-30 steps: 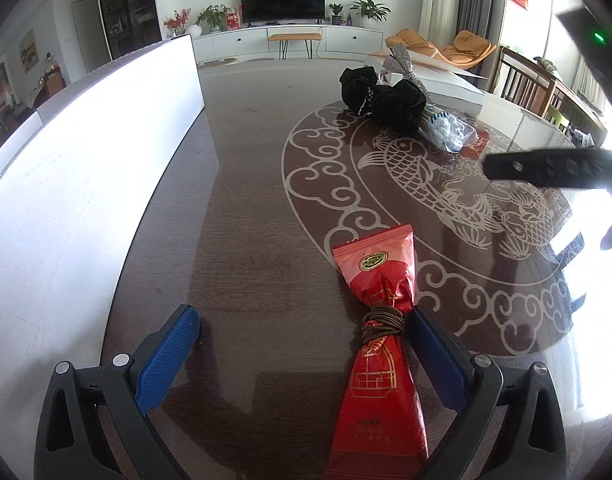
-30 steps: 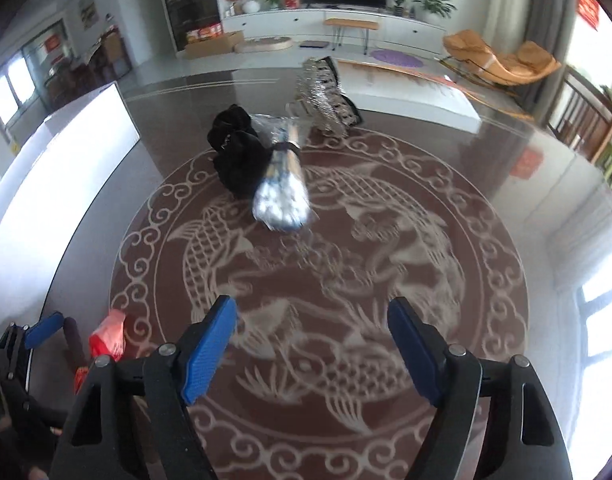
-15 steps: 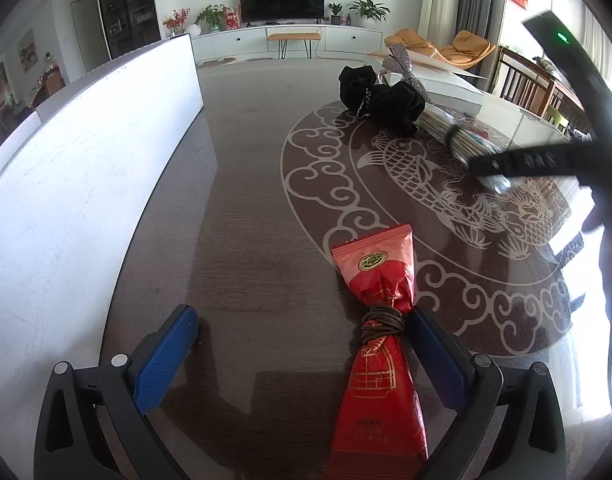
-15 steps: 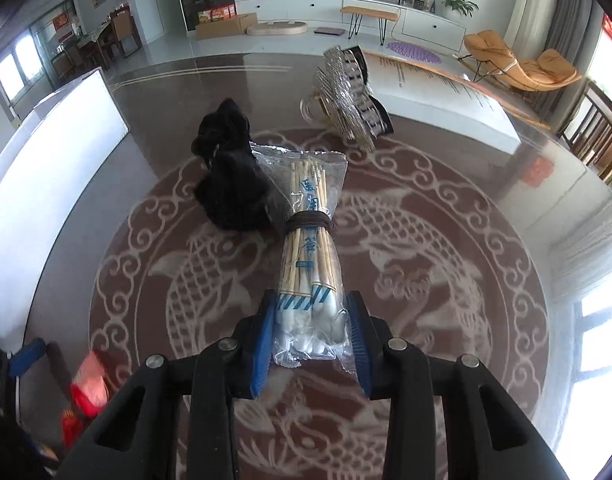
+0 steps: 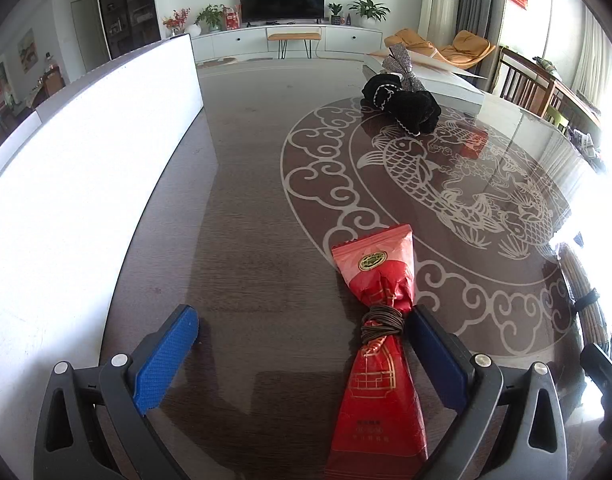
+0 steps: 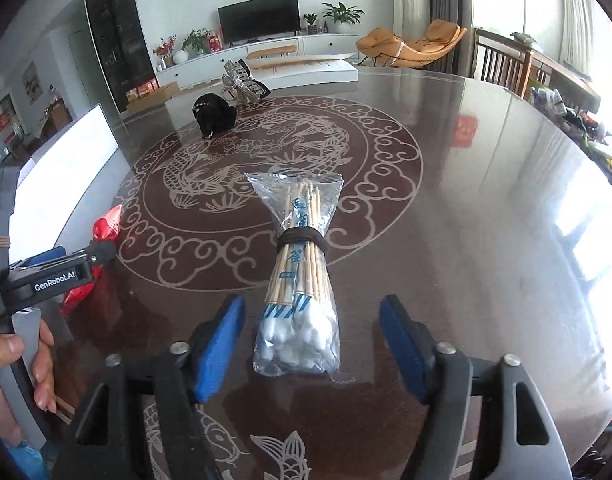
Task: Organize objects
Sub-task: 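Lift and hold the cotton swab bag with the right tool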
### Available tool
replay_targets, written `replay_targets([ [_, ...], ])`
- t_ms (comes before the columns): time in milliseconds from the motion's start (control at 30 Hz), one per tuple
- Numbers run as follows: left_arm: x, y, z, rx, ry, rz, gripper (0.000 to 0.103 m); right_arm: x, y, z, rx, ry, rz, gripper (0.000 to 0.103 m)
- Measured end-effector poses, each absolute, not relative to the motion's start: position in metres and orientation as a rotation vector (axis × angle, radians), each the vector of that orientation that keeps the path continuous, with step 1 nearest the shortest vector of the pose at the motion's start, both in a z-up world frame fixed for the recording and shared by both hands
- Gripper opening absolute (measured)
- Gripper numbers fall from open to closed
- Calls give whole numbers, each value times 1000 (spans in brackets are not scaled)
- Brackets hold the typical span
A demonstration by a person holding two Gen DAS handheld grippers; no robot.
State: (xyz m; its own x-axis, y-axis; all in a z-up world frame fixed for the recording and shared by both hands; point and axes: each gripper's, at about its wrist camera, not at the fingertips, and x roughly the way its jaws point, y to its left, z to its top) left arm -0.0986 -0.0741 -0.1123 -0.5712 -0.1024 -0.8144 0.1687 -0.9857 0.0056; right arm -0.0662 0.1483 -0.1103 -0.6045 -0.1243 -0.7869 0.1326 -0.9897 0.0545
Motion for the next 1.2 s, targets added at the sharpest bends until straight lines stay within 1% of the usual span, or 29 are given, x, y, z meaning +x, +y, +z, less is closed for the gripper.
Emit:
replay_targets([
  [133, -99, -75, -112, 1369, 109, -2654, 103, -88, 136, -117, 1372, 103, -2694, 75],
  [267, -99, -75, -112, 1369, 109, -2654, 103, -92, 135, -121, 1367, 79, -2747, 84],
  [333, -99, -74, -112, 1369, 109, -2654, 103, -93, 136, -121, 1375, 72, -2752, 86],
  [400, -99, -74, -112, 1369, 109, -2654, 103, -94, 139, -123, 1383, 48, -2746, 95],
  [433, -99, -74, -112, 1369, 109, -2654, 103, -95, 139, -123, 1385, 45, -2738, 96],
  [500, -98, -74, -112, 1369, 109, -2654, 103, -97, 135, -125, 1399, 80, -2730, 101],
  [567, -98, -74, -112, 1369, 109, -2654, 103, -98, 133, -125, 1406, 86, -2713, 103],
  [1200, -98, -74, -112, 1369, 109, -2654, 103, -98, 133, -126, 1405, 85, -2712, 103],
])
